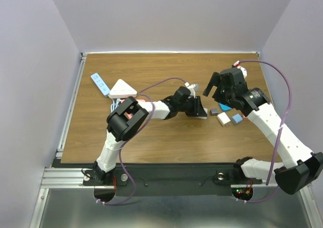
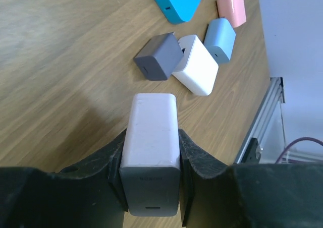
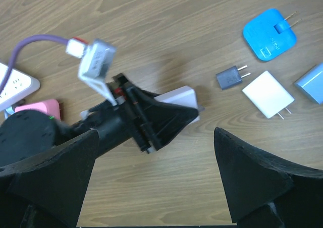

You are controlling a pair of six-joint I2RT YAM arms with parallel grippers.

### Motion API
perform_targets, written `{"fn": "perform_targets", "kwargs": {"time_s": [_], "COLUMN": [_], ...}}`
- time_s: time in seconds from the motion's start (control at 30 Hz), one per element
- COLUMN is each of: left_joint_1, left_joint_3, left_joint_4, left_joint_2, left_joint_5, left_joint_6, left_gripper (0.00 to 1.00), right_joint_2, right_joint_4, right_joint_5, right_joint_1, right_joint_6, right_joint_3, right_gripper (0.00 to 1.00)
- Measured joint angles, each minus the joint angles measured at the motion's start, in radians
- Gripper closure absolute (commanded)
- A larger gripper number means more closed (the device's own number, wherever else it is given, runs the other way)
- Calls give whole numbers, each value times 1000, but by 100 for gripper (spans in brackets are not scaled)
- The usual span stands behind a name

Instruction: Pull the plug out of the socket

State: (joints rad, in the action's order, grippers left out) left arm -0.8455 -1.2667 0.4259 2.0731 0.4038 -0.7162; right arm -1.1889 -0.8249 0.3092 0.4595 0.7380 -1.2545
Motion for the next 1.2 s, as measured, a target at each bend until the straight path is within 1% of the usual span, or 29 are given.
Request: {"fn": "perform_targets", "kwargs": {"time_s": [0.03,0.07,0.13,0.17,0.2,0.23,0.27,0.33,0.37,0.53,0.7,0.77,0.9,1.0,1.03,1.07,1.1,1.13,1.17,1.2], "left_joint_1": [-6,-11,-16,-18,-18,-17,-17,-13,-11,-12,-12,-12,-10,-1,2,7,12,17,24,32], "left_joint_3": [-25,-52,-83,-94,-97,-102,-105,-114,-127,-151,-161,-141,-67,-29,-26,-21,-15,-6,16,42], "left_joint_4": [5,6,14,15,19,30,30,39,43,2,-165,-228,-294,-299,-298,-298,-298,-299,-301,-305], "left_joint_2": [31,62,106,127,142,151,153,155,153,142,87,38,-84,-169,-183,-202,-219,-232,-256,-287], "left_joint_5": [13,27,45,55,63,77,78,88,92,72,6,-45,-143,-194,-202,-213,-228,-235,-253,-268], "left_joint_6": [-14,-31,-55,-72,-89,-100,-107,-134,-131,-134,-107,-94,-81,-74,-73,-72,-71,-70,-68,-68], "left_gripper": [89,85,73,65,56,38,28,4,1,1,1,1,1,1,4,9,13,24,30,35], "right_joint_2": [5,10,13,13,13,13,13,13,13,13,13,15,23,30,29,25,18,8,-2,-17], "right_joint_4": [-3,-8,-16,-22,-27,-31,-34,-37,-39,-43,-48,-53,-66,-69,-71,-73,-74,-71,-67,-55], "right_joint_5": [3,10,18,21,24,27,29,32,32,39,63,80,118,142,145,144,139,121,102,66], "right_joint_1": [0,0,0,0,0,0,0,0,0,0,0,0,0,0,0,0,0,0,-1,-1], "right_joint_6": [0,0,-1,-1,-1,-1,-2,-1,-1,-2,0,4,23,35,36,34,26,16,-2,-12], "right_joint_3": [0,-1,-3,-6,-8,-10,-11,-13,-13,-13,-11,-5,14,46,55,61,66,73,77,88], "right_gripper": [0,0,0,0,0,0,0,0,0,0,0,0,0,8,15,38,56,91,100,99]}}
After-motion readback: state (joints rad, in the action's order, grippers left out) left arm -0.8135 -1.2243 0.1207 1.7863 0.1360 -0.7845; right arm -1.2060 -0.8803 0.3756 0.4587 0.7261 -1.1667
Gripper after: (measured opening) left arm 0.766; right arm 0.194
